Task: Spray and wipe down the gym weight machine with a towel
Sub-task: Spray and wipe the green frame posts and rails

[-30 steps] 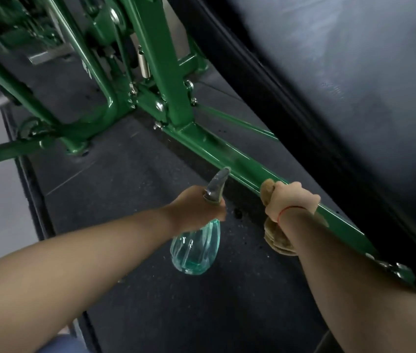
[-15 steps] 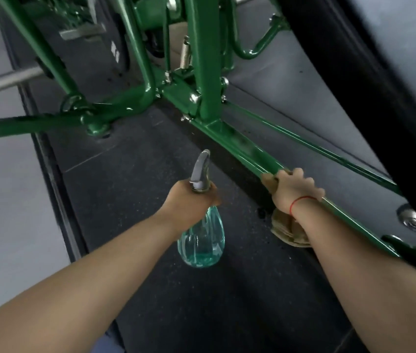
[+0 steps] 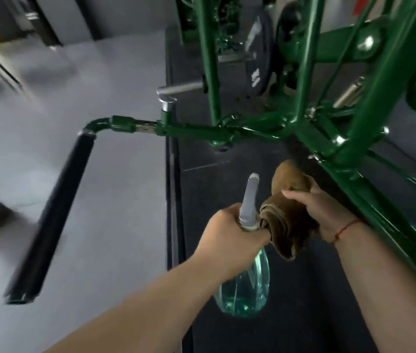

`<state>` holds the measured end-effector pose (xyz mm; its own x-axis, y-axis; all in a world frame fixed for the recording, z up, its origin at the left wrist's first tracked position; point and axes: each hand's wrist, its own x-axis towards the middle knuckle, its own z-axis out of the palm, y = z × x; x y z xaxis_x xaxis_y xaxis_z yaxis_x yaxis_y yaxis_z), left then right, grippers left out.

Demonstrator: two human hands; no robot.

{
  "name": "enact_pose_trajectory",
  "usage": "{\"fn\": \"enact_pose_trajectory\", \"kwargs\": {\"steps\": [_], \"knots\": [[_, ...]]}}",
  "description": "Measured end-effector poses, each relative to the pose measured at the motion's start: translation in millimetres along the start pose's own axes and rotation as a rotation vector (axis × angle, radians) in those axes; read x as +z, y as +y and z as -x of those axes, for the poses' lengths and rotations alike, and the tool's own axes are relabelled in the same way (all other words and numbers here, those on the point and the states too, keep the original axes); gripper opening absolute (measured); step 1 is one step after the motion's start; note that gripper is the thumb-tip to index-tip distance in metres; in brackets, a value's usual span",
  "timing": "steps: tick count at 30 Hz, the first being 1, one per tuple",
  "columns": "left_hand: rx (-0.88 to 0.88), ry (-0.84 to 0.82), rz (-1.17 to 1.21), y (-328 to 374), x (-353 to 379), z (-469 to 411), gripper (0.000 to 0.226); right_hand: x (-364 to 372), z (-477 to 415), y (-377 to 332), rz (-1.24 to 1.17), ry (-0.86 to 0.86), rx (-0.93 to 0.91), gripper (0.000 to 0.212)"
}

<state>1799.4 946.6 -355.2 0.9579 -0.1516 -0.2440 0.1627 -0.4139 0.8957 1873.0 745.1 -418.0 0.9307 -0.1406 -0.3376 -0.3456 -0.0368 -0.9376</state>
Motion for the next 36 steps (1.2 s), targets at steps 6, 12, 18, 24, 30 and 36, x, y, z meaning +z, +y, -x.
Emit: {"fn": "enact_pose_trajectory", "kwargs": {"steps": [6, 12, 18, 24, 30, 36], "knots": [[-0.021, 0.206, 0.055, -12, -36, -17, 0.019, 71, -30, -56, -0.299, -0.147, 0.003, 0.049], [-0.154, 0.401, 0.312, -1, -53, -13, 0.024, 113, -27, -104, -0.345, -0.149, -0.07, 0.086], [-0.35, 0.389, 0.479, 12, -59, 39, 0.015, 112, 28, -99, -0.491, -0.165, 0.417, 0.029], [-0.506, 0.357, 0.416, 37, -94, 94, 0.02, 124, 72, -122, -0.436, -0.196, 0.596, 0.035], [-0.675, 0.297, 0.355, 50, -151, 140, 0.008, 168, 113, -147, -0.329, -0.165, 0.57, 0.051], [-0.728, 0.328, 0.122, 35, -211, 168, 0.019, 219, 144, -168, -0.236, -0.234, 0.496, 0.056]]}}
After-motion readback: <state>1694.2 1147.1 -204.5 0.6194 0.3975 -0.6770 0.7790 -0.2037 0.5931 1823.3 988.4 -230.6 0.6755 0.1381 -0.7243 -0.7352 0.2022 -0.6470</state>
